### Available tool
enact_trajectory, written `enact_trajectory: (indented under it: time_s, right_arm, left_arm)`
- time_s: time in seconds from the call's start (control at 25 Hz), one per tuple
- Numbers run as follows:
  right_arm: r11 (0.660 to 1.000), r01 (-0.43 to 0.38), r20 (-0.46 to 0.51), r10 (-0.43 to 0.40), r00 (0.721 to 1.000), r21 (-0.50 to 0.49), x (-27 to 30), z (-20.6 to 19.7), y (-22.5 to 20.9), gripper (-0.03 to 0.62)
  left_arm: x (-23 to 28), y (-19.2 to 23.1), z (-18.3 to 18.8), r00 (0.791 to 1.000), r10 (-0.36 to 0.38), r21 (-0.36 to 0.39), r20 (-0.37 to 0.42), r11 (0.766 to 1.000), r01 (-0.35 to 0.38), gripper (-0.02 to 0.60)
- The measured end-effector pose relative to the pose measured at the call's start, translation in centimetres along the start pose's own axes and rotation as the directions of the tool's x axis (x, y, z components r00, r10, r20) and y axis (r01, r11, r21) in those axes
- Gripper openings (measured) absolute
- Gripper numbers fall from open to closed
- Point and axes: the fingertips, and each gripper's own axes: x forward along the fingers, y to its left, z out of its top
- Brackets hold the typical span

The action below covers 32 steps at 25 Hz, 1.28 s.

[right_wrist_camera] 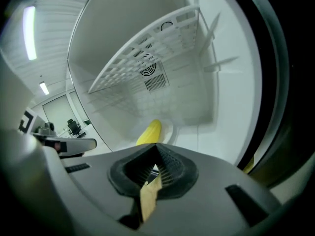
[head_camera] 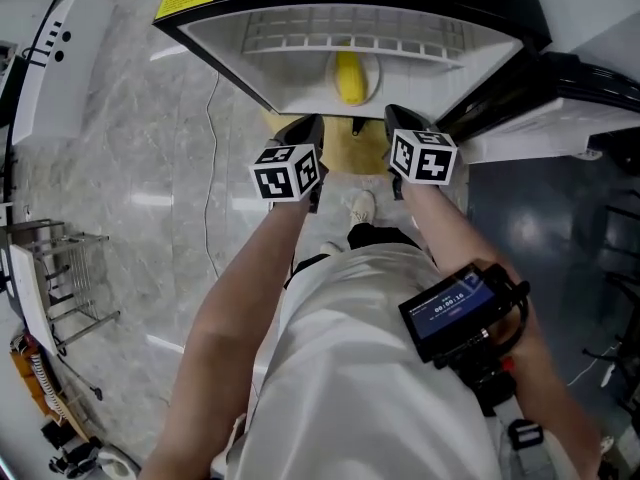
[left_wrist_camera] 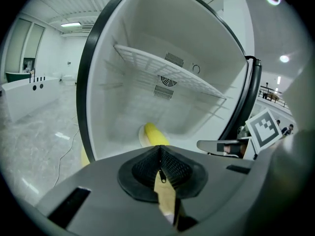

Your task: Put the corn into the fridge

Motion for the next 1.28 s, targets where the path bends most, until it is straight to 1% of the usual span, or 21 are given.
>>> enact_trajectory:
  time_s: [0.28,0.52,0.68,0.88,1.08,1.28]
  right_arm:
    - [0.997,-0.072,0.019,0.072,0.997,-0.013,-3.4,-0.4,1.9,0.006]
    - [0.991,-0.135,0.048,0.136,0.990,-0.026,-6.0,-0.4,3.6,0.006]
    - [0.977,-0.203,0.070,0.207,0.976,-0.057,-8.2,-0.3,5.5,0.006]
    - [0.959,-0.277,0.101,0.282,0.954,-0.057,-10.5,-0.5,6.8,0.006]
    - [0.947,-0.317,0.130,0.321,0.938,-0.051,-12.5,-0.9,7.9,0.006]
    - [0.933,-0.355,0.157,0.359,0.920,-0.059,-14.7,-1.3,9.5,0.006]
  left_arm:
    - [-2.8,-2.9,-1.7,0.999,-0.038,-0.001,0.015,0.999,0.038,0.008]
    - [-5.6,-4.4,-1.3,0.995,-0.080,0.019,0.054,0.997,0.079,0.008]
    - [-7.9,-5.5,-0.6,0.989,-0.122,0.037,0.090,0.992,0.119,0.008]
    - [-10.3,-6.4,-0.1,0.977,-0.167,0.058,0.131,0.985,0.161,0.008]
    - [-12.5,-7.0,-1.1,0.969,-0.197,0.052,0.148,0.980,0.192,0.008]
    - [-14.3,-7.2,-2.9,0.966,-0.217,0.042,0.142,0.976,0.213,0.008]
